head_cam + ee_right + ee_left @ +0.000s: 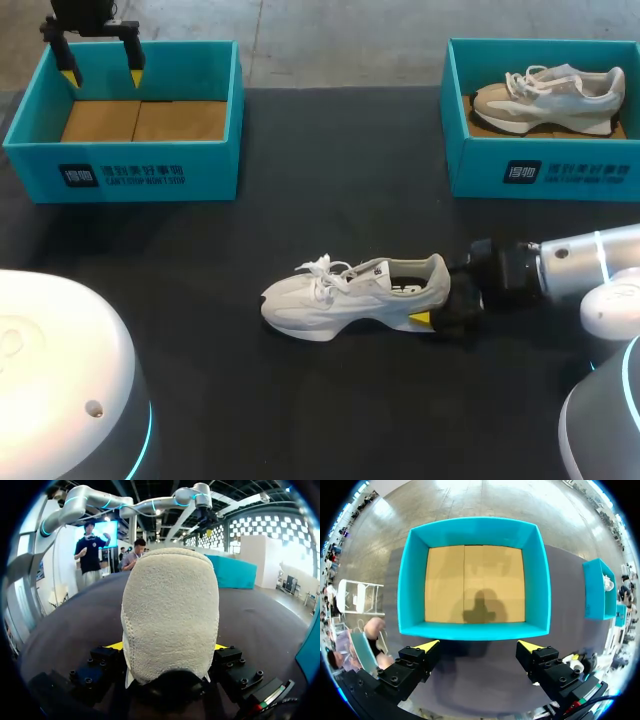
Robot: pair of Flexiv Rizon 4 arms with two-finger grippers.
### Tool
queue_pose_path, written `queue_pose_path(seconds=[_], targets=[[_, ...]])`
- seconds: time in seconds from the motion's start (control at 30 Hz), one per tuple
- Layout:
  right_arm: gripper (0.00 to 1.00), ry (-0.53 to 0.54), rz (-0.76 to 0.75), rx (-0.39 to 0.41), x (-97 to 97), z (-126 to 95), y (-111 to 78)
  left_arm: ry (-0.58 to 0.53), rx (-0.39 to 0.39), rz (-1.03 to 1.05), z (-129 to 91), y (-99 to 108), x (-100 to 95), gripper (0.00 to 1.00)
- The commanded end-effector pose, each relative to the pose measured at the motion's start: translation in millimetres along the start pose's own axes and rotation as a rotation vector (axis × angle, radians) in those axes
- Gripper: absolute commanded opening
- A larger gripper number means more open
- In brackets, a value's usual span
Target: Take the shoe out of the shoebox, open the shoe tongue, remove and reinsert the insole, then place the shoe into the shoebox
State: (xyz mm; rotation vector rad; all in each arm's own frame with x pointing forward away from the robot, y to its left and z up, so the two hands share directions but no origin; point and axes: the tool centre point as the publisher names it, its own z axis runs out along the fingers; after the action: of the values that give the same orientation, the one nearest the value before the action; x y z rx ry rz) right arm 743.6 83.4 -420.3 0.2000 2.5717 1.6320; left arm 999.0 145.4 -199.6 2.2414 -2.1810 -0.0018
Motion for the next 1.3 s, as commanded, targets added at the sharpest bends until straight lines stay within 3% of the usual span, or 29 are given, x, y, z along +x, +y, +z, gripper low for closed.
queue_pose_path(seconds=[0.03,0.17,0.27,0.43,0.57,1.1,1.3], targets=[[0.0,-0.001,0.0,0.004,0.9,0,1.5,0.016,0.005,-0.17,3,16,26.4,1.0],[0.0,-0.001,0.0,0.004,0.9,0,1.5,-0.003,-0.041,-0.265,6,38,61.7,1.0],[0.0,-0.001,0.0,0.004,0.9,0,1.5,-0.017,-0.034,-0.324,9,53,87.2,1.0],[0.0,-0.001,0.0,0.004,0.9,0,1.5,0.0,-0.005,-0.367,6,73,118.6,1.0],[0.0,-0.001,0.0,0.004,0.9,0,1.5,-0.004,-0.037,-0.371,3,83,140.7,1.0],[0.0,-0.001,0.0,0.004,0.9,0,1.5,0.049,-0.081,-0.086,21,139,217.2,1.0],[0.0,-0.001,0.0,0.004,0.9,0,1.5,0.055,-0.063,0.001,27,162,248.7,1.0]])
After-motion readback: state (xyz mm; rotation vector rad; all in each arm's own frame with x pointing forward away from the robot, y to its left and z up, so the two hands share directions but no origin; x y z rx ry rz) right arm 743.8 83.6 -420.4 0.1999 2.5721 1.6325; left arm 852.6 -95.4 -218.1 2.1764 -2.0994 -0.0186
